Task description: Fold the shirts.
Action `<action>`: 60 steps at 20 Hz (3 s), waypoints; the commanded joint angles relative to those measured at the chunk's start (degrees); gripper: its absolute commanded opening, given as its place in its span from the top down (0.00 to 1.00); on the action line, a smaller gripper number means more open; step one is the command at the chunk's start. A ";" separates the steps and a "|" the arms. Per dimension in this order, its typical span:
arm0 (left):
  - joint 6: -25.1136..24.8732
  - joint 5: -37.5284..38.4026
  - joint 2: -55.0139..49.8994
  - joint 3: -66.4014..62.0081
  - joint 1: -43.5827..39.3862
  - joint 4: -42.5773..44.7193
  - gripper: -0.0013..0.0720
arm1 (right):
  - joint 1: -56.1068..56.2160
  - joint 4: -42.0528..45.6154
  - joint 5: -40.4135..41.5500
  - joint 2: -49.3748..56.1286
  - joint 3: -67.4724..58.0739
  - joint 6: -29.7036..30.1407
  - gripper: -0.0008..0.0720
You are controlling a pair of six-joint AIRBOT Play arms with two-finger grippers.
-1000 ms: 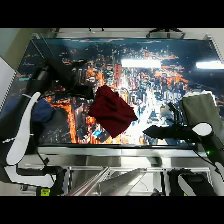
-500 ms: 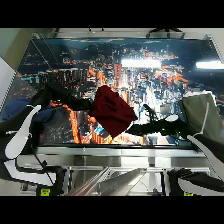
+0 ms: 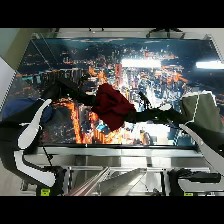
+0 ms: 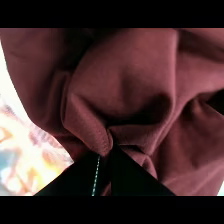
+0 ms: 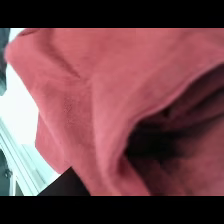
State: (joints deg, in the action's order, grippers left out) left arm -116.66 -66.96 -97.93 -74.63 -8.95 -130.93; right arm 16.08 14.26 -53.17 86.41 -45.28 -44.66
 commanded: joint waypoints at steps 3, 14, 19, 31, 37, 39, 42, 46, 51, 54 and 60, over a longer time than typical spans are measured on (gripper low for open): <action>0.24 -5.27 3.61 -1.18 1.84 -0.15 0.95 | -0.28 2.08 -1.31 -6.34 -1.40 0.52 0.96; 13.68 -18.36 37.00 -23.76 -3.82 3.82 0.95 | -6.95 22.01 -18.03 -44.70 -23.67 -15.74 0.96; 17.75 -19.80 39.56 -22.80 -7.65 16.96 0.95 | -6.95 35.17 -23.47 -41.90 -24.74 -24.41 0.96; 8.66 -7.30 0.00 -14.47 -7.02 16.96 0.95 | -6.93 33.94 -13.20 0.31 -19.87 -24.04 0.95; 13.94 -17.11 -9.90 -30.51 -2.10 16.87 0.03 | -11.69 34.18 -13.57 7.80 -26.05 -22.62 0.24; 15.47 -23.58 -9.53 -32.98 -1.14 16.87 0.03 | -15.34 34.21 -19.28 5.88 -30.03 -22.64 0.24; 16.33 -26.69 -4.04 -25.09 -1.11 16.74 0.03 | -20.41 36.02 -27.32 0.92 -30.93 -22.60 0.24; 16.02 -20.96 8.66 -2.93 -6.08 16.85 0.03 | -21.79 41.27 -28.65 -5.97 -21.86 -21.73 0.24; 18.27 -1.64 19.19 21.18 -15.47 16.74 0.03 | -21.70 41.03 -15.37 -9.29 -4.98 -21.70 0.24; 18.36 6.64 18.45 25.05 -18.18 13.40 0.03 | -21.68 40.59 -12.07 -6.58 -3.39 -21.73 0.23; 18.18 5.57 8.44 16.50 -18.03 12.48 0.03 | -20.15 30.27 -11.69 -2.01 -3.43 -17.29 0.24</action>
State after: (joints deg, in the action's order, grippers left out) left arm -98.32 -62.50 -85.25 -54.85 -26.59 -118.45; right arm -5.06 49.89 -65.63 82.76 -49.15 -64.49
